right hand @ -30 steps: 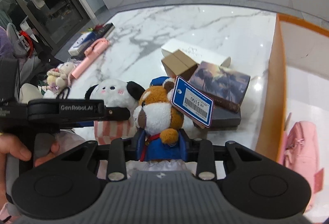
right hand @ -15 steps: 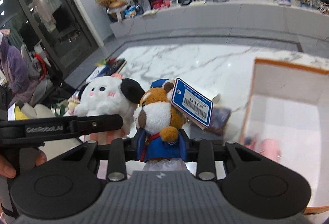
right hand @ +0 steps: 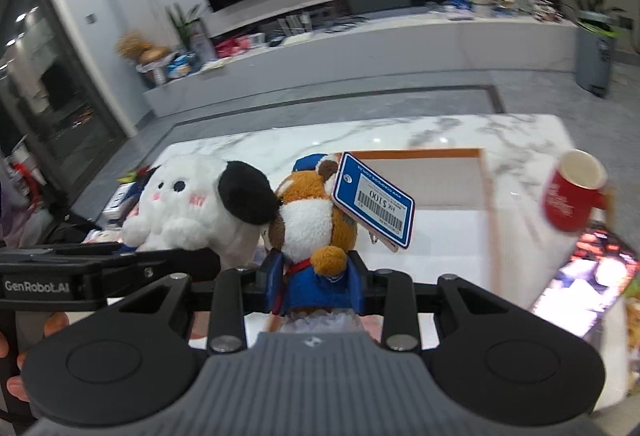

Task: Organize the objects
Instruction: 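Lift and carry both plushes toward the orange shoebox, then lower the dog plush with the left tool while the right lowers the raccoon into the shoebox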

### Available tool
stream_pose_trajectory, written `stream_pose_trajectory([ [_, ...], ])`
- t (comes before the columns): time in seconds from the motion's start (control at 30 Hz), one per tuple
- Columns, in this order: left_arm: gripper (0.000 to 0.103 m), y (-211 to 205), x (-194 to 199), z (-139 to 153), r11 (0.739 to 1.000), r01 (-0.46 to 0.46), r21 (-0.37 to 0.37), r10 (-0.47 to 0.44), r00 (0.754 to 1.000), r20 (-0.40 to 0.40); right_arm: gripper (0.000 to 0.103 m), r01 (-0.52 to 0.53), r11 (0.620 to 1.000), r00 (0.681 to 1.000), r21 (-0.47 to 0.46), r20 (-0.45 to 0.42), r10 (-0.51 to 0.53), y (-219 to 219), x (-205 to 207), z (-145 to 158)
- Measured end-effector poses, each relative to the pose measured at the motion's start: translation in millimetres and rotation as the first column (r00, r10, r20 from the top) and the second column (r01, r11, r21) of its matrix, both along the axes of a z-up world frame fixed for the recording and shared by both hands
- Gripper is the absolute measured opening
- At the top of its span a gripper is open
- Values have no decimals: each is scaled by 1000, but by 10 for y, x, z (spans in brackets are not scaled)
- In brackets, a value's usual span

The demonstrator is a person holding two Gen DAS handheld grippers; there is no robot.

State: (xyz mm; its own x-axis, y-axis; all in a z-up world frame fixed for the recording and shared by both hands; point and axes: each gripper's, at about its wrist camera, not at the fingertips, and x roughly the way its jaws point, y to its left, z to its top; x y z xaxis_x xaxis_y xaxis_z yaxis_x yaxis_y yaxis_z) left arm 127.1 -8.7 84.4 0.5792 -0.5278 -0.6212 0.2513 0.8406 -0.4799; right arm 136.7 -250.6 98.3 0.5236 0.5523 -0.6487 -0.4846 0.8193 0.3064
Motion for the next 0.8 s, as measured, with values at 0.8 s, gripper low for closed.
stream_pose_trajectory([
  [0.8,69,-690,782,-1100,980,151,131,-110,955,-275,23,-77,973,962,-217,-274,15,-353,807,-1084],
])
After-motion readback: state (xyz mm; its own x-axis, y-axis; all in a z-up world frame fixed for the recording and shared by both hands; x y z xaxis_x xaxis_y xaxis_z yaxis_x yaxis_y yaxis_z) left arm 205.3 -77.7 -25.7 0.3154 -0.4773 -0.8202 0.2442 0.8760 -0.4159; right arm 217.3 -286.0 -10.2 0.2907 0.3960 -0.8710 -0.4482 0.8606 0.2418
